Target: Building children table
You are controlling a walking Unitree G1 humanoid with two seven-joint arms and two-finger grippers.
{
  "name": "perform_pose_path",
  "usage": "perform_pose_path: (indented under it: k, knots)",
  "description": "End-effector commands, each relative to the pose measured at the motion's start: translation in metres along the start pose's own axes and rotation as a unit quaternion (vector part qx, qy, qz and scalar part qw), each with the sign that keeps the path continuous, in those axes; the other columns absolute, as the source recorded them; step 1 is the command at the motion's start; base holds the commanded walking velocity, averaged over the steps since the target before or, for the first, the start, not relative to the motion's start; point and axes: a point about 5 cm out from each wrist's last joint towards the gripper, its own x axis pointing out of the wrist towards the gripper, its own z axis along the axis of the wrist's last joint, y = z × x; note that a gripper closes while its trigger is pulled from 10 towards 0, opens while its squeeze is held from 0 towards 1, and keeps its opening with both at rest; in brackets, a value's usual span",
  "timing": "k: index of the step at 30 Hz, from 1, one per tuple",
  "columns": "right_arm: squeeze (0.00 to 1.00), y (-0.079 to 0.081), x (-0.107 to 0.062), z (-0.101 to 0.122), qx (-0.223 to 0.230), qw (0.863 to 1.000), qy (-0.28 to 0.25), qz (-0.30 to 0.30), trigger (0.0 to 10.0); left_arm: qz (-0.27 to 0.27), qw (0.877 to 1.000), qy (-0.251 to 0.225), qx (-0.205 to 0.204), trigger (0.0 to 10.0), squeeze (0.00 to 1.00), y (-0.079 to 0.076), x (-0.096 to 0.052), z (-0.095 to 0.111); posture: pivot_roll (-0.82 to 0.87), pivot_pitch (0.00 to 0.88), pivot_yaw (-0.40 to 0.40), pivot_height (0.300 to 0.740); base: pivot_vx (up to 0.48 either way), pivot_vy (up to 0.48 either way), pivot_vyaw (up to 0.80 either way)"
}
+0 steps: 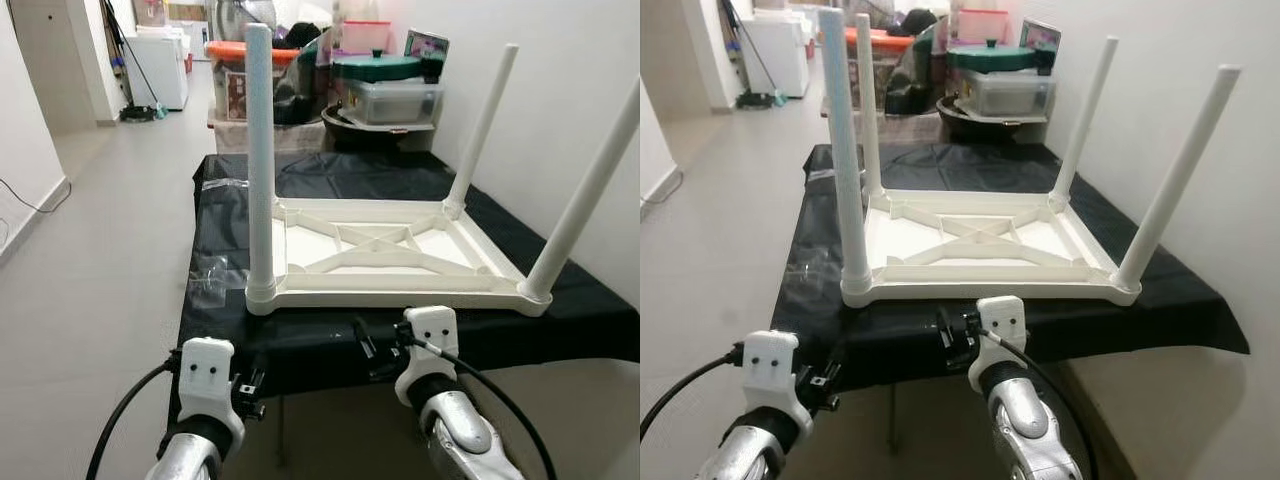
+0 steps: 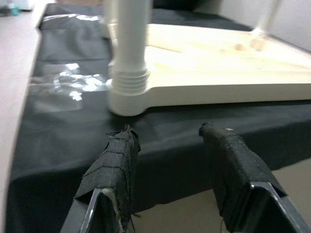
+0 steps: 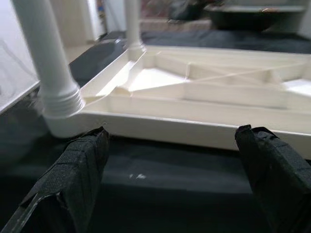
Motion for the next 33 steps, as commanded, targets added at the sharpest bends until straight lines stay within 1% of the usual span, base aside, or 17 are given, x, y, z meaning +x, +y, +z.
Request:
perform_pose_path:
  k: [1, 3, 5, 6, 8, 10, 11, 12, 14, 15, 16, 18, 22, 33]
  knots:
    - [0.0, 0.001, 0.003, 0.0, 0.002, 1.0, -0.002, 0.009, 10.0, 0.037, 0.999, -0.008, 0.011, 10.0, 0.0, 0.009, -0.003, 0.002, 0.08, 0.004, -0.067, 0.74, 0.0, 0.0, 0.0]
    - [0.0, 0.001, 0.003, 0.0, 0.002, 1.0, -0.002, 0.009, 10.0, 0.037, 0.999, -0.008, 0.011, 10.0, 0.0, 0.009, -0.003, 0.002, 0.08, 0.004, -0.067, 0.74, 0.0, 0.0, 0.0]
    - [0.0, -0.019, 0.01, 0.005, -0.012, 0.999, -0.011, -0.034, 10.0, 0.099, 0.994, -0.02, 0.037, 10.0, 0.0, 0.028, -0.005, 0.007, 0.08, 0.001, -0.067, 0.74, 0.0, 0.0, 0.0]
    - [0.0, -0.025, 0.013, 0.006, -0.014, 0.999, -0.014, -0.042, 10.0, 0.111, 0.993, -0.022, 0.039, 10.0, 0.0, 0.033, -0.005, 0.007, 0.08, 0.001, -0.067, 0.74, 0.0, 0.0, 0.0]
    - [0.0, -0.028, 0.015, 0.006, -0.014, 0.999, -0.015, -0.043, 10.0, 0.116, 0.992, -0.022, 0.038, 10.0, 0.0, 0.035, -0.004, 0.007, 0.08, 0.001, -0.067, 0.74, 0.0, 0.0, 0.0]
    - [0.0, -0.028, 0.015, 0.006, -0.014, 0.999, -0.015, -0.043, 10.0, 0.116, 0.992, -0.022, 0.038, 10.0, 0.0, 0.035, -0.004, 0.007, 0.08, 0.001, -0.067, 0.74, 0.0, 0.0, 0.0]
    - [0.0, -0.027, 0.017, 0.007, -0.011, 0.999, -0.017, -0.036, 10.0, 0.106, 0.994, -0.019, 0.034, 10.0, 0.0, 0.032, -0.003, 0.006, 0.07, 0.0, -0.061, 0.74, 0.0, 0.0, 0.0]
    - [0.0, -0.022, 0.016, 0.008, -0.005, 0.999, -0.019, -0.026, 10.0, 0.084, 0.996, -0.009, 0.028, 10.0, 0.0, 0.024, -0.002, 0.002, 0.07, 0.0, -0.061, 0.74, 0.0, 0.0, 0.0]
    - [0.0, -0.022, 0.016, 0.008, -0.005, 0.999, -0.019, -0.026, 10.0, 0.084, 0.996, -0.009, 0.028, 10.0, 0.0, 0.024, -0.002, 0.002, 0.07, 0.0, -0.061, 0.74, 0.0, 0.0, 0.0]
    - [0.0, -0.015, 0.015, 0.008, 0.003, 1.0, -0.019, -0.016, 10.0, 0.057, 0.998, 0.003, 0.027, 10.0, 0.0, 0.014, -0.001, -0.004, 0.07, 0.0, -0.059, 0.74, 0.0, 0.0, 0.0]
    - [0.0, -0.015, 0.015, 0.008, 0.003, 1.0, -0.019, -0.016, 10.0, 0.057, 0.998, 0.003, 0.027, 10.0, 0.0, 0.014, -0.001, -0.004, 0.07, 0.0, -0.059, 0.74, 0.0, 0.0, 0.0]
    - [0.0, -0.008, 0.012, 0.005, 0.007, 1.0, -0.015, -0.01, 10.0, 0.053, 0.998, 0.009, 0.026, 10.0, 0.0, 0.013, 0.0, -0.006, 0.07, 0.0, -0.057, 0.74, -0.279, 0.0, 0.0]
    - [0.0, -0.003, 0.009, 0.002, 0.012, 1.0, -0.011, -0.003, 10.0, 0.056, 0.998, 0.01, 0.025, 10.0, 0.0, 0.013, 0.001, -0.006, 0.07, 0.0, -0.057, 0.74, -0.291, 0.0, 0.0]
    - [0.0, -0.001, 0.011, 0.0, 0.004, 1.0, -0.013, 0.003, 10.0, 0.057, 0.998, 0.009, 0.027, 10.0, 0.0, 0.012, 0.001, -0.006, 0.07, 0.0, -0.061, 0.74, -0.3, 0.0, 0.0]
